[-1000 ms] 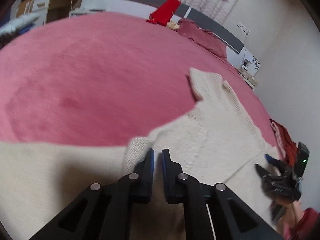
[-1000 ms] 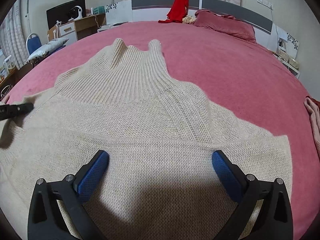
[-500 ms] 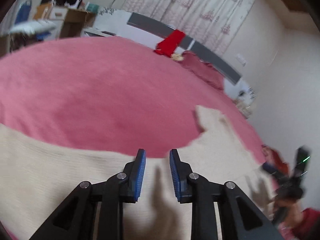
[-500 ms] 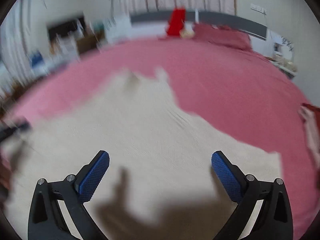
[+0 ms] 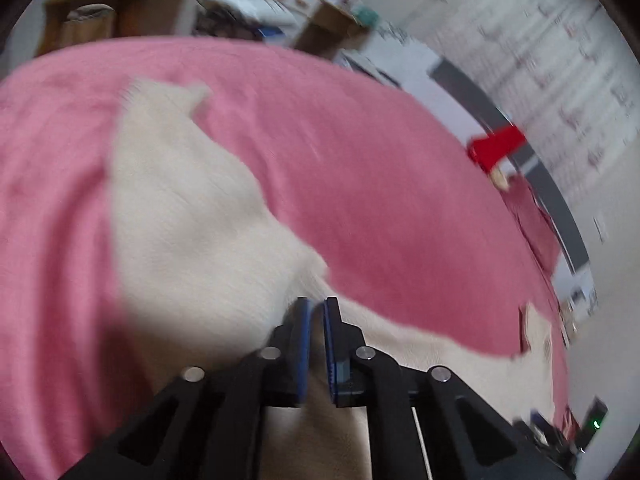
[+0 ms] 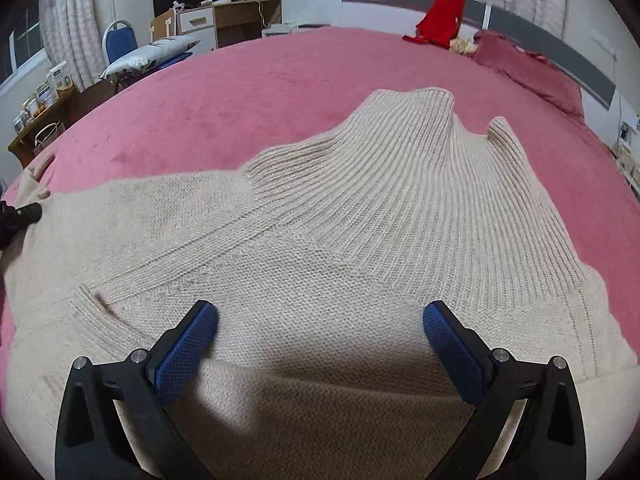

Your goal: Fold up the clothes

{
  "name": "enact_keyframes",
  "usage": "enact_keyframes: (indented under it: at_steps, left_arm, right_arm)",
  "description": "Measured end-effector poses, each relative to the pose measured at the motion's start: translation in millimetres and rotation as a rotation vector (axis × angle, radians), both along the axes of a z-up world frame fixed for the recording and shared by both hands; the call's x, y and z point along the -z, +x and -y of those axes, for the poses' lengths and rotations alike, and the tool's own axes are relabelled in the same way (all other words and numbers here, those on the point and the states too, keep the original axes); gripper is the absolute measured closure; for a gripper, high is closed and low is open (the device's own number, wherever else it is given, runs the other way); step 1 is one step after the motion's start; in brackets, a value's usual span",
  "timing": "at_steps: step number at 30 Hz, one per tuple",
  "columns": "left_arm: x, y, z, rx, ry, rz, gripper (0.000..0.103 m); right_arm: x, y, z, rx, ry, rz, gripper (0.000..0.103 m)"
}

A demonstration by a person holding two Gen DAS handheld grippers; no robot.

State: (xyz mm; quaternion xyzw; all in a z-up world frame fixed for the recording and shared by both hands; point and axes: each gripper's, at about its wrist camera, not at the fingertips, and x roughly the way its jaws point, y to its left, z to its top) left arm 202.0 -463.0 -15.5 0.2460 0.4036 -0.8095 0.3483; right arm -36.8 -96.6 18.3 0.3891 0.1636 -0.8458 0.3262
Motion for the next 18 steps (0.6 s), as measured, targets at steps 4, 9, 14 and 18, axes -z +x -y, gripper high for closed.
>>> enact_keyframes:
  at_steps: [4,9,14,18]
  left_arm:
    - [-11.7,41.4,15.5,-0.183,-0.043,-0.09,0.08]
    - [4.8,55.0,36.1,-0.267,0.034,-0.046,0.08]
    - [18.1,89.0,59.4,-0.322,0.108,-0.154,0.08]
    - [39.9,113.6,101.2,-0.314,0.239,-0.322,0.078]
  right_arm:
    - [-34.2,24.5,-35.0,0.056,-0.116,-0.037,0.0]
    - [-31.2,45.7,-54.8,0.16,-0.023,-0.125,0.0]
    - [16.5,45.3,-74.7,0.224,0.022,-0.05,0.0]
    - [17.0,48.4,-73.1,0.225,0.043,-0.07,0.0]
